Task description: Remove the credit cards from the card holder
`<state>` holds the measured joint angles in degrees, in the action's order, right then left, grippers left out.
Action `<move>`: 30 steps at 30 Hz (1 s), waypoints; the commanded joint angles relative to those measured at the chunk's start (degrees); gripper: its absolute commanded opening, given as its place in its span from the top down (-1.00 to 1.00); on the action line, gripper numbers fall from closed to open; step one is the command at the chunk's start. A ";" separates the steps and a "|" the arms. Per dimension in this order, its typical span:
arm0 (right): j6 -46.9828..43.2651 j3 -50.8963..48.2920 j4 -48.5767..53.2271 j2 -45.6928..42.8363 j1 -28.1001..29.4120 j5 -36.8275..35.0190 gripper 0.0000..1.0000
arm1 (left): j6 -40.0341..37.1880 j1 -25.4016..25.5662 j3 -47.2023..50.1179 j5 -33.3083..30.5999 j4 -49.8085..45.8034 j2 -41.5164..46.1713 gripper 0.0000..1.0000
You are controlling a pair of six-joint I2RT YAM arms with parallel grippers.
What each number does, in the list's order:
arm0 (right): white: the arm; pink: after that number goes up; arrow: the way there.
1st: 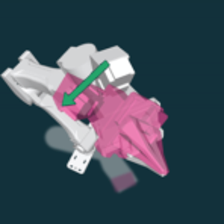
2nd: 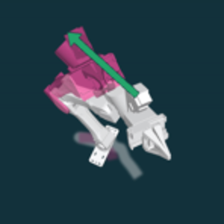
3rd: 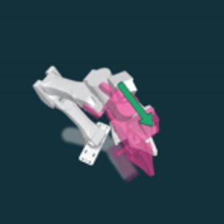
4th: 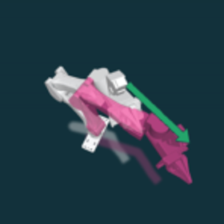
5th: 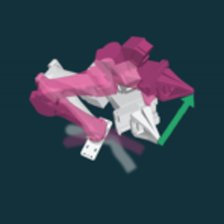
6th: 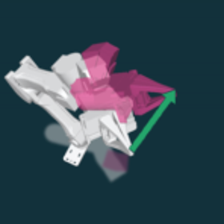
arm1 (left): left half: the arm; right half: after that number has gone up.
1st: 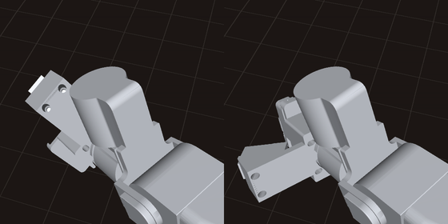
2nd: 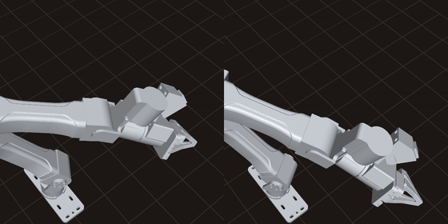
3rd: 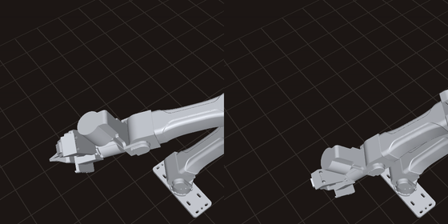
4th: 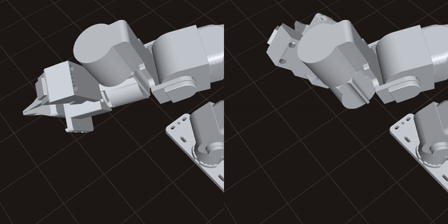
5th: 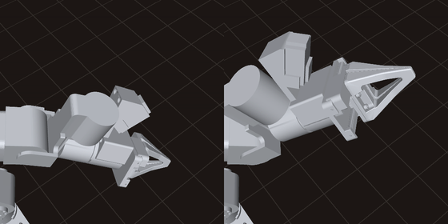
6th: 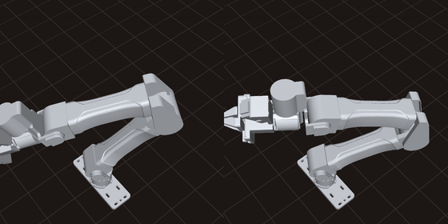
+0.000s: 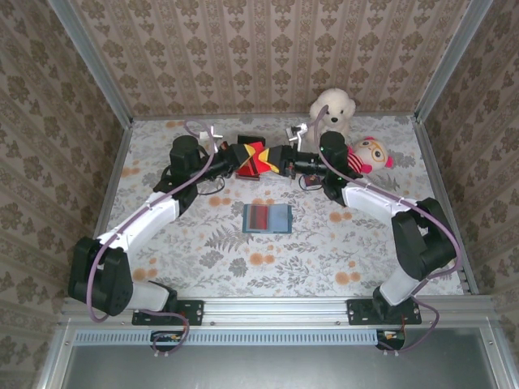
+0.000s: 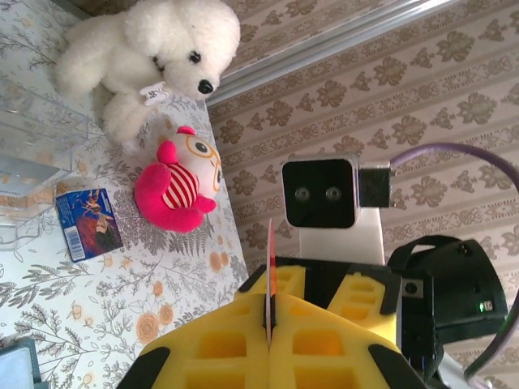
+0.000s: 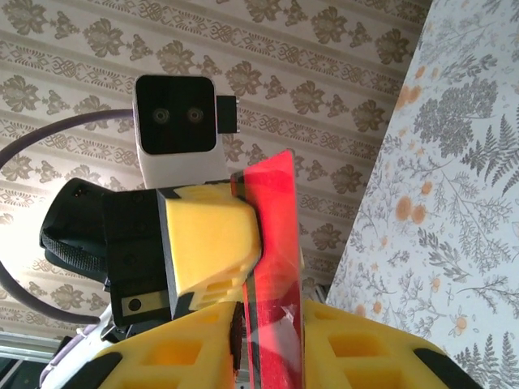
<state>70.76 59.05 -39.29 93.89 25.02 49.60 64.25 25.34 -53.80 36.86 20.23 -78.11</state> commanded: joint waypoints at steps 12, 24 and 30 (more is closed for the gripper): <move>-0.12 -0.78 -6.03 2.01 1.27 -2.29 0.95 | 1.73 -3.04 1.84 -1.18 0.32 -1.26 0.86; -33.53 8.08 29.22 2.02 1.18 -9.45 1.00 | -14.64 -8.09 5.76 -10.27 -20.74 2.24 -0.77; -53.19 11.65 39.17 3.17 1.18 -16.02 1.00 | -22.27 -11.04 9.88 -19.44 -26.69 4.97 -1.00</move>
<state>32.27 67.96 -8.56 95.70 26.15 38.06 48.42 15.27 -44.95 23.00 -1.52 -75.20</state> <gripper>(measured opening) 0.046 0.999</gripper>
